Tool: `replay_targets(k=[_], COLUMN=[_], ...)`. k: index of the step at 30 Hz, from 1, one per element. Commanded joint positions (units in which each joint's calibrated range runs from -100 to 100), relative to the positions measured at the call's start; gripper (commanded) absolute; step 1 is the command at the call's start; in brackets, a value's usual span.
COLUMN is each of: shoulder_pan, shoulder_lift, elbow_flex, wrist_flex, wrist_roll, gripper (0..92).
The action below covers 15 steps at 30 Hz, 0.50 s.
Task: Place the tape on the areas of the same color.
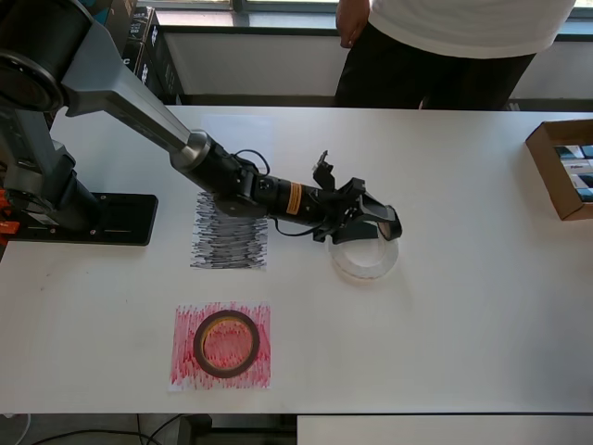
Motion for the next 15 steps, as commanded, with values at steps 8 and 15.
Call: replay_targets(k=[8, 15], shoulder_pan=[0.42, 0.5], shoulder_lift=[2.92, 3.38], elbow_flex=[-1.02, -1.57], wrist_flex=[-0.38, -0.47], wrist_roll=[0.06, -1.09], gripper=[59.2, 59.2])
